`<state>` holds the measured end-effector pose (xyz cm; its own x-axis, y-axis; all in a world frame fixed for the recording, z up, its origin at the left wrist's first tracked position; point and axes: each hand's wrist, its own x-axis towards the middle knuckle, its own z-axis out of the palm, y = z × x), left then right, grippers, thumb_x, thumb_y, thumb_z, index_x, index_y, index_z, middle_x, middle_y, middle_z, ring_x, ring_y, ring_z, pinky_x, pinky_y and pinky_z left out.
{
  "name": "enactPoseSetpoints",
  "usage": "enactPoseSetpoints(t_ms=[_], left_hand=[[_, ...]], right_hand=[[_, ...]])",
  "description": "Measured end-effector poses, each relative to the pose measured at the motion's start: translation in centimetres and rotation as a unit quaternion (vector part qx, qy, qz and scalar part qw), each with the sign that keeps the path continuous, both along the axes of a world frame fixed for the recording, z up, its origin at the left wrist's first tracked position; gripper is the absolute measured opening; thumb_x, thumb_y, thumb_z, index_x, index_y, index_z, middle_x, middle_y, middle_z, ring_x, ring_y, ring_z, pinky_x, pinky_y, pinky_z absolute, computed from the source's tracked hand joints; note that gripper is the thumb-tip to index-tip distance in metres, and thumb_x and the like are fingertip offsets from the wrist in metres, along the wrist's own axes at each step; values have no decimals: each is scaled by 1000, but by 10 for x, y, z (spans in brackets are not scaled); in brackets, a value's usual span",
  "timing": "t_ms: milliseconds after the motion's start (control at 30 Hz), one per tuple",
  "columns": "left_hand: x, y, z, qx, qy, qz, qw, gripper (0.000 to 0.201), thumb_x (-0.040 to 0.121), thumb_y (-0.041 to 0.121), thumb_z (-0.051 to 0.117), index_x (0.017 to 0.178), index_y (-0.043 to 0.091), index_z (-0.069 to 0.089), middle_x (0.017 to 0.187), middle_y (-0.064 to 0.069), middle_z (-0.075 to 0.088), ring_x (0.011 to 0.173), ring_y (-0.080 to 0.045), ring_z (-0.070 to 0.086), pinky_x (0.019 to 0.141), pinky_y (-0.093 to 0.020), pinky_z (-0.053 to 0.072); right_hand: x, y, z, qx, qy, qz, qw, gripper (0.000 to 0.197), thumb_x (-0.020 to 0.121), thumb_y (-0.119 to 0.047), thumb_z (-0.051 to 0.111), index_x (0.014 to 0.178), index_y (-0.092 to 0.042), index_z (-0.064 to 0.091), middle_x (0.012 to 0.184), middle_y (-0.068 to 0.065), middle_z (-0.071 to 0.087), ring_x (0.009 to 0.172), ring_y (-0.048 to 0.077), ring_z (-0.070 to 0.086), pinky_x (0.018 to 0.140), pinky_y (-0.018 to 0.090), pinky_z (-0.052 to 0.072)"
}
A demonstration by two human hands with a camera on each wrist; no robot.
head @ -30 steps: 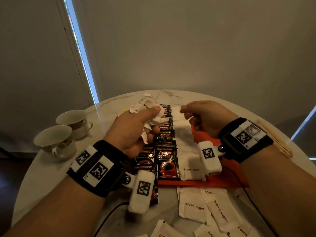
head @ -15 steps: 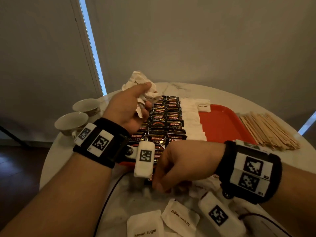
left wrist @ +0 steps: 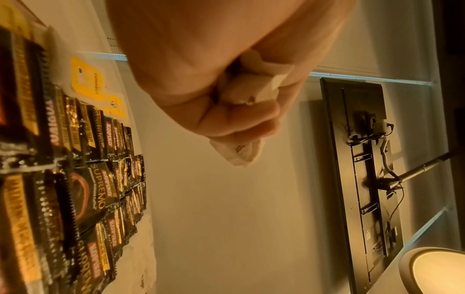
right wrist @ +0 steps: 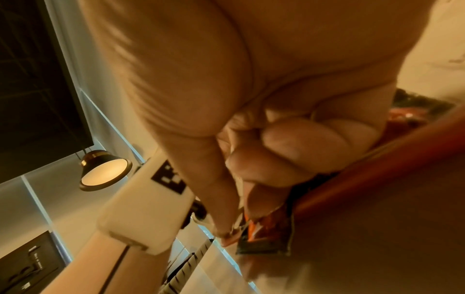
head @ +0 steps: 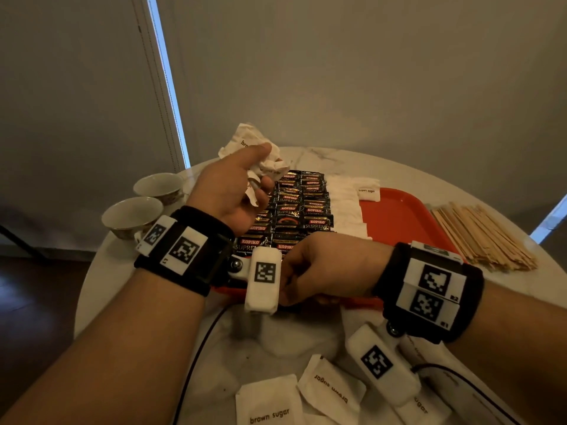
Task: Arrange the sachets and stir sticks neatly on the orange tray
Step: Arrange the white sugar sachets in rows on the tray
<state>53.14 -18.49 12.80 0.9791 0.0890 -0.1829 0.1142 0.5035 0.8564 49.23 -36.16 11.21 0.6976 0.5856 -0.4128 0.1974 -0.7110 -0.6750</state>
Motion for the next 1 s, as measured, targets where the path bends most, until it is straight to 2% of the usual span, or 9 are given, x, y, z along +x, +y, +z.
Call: enactPoseSetpoints(t_ms=[133,200,233,367,533,700,800,867,1000], left_hand=[[1,2,1,0,1,0,1000,21,94,24,73,110,13,64,98,-8,70,49,-5,51,37,-14,36],[1,2,1,-1,-1,1,1000,22,95,24,72,111,12,63,101,-8,70,49,-5,51,37,-13,36],[1,3,1,-3,-1,-1,1000,21,95,24,72,111,12,63,101,-9,69,49,-5,51,37,-13,36],[1,3,1,-15,-3,-10,1000,17,96,23,71,107,12,63,102,-9,69,49,-4,51,36,-12,35],[0,3,2,-15,-7,-8,1000,17,96,23,70,107,12,63,102,-9,69,49,-4,50,37,-12,35],[1,3,1,-8,-11,-4,1000,18,96,23,70,109,13,63,106,-9,68,48,-5,50,36,-13,35],[0,3,1,-7,-11,1,1000,18,95,22,71,108,13,63,100,-8,69,49,-5,50,37,-13,35],[0,2,1,-4,-11,2,1000,18,95,22,71,108,13,63,96,-7,69,49,-5,51,38,-13,36],[0,1,0,3,-10,1,1000,19,95,23,72,108,12,64,93,-7,69,50,-5,51,39,-12,36]], right_hand=[[7,4,2,-33,-32,-7,999,18,81,-35,83,97,-26,79,97,2,78,76,15,65,78,34,56],[7,7,4,-57,-65,-2,996,25,77,-40,86,98,-28,77,96,-5,77,87,11,69,89,36,59],[6,8,4,-69,-80,1,994,31,75,-42,87,99,-28,76,97,-7,76,91,10,69,91,37,58],[2,16,2,-121,-139,28,982,47,71,-45,89,111,-28,71,104,-9,72,95,10,65,90,36,57],[7,20,5,-148,-169,32,974,47,77,-42,86,117,-27,68,105,-8,69,96,13,64,87,35,57],[17,22,11,-161,-185,20,969,44,82,-38,83,120,-25,66,101,-7,66,87,9,60,70,25,51],[20,23,11,-178,-192,24,965,44,83,-38,82,122,-25,65,101,-7,65,86,10,59,67,24,49],[20,24,9,-186,-204,29,961,46,83,-38,82,124,-25,64,105,-6,65,91,13,60,68,25,50],[16,26,3,-197,-240,37,950,47,85,-36,80,127,-24,62,113,-2,66,101,20,63,85,34,57]])
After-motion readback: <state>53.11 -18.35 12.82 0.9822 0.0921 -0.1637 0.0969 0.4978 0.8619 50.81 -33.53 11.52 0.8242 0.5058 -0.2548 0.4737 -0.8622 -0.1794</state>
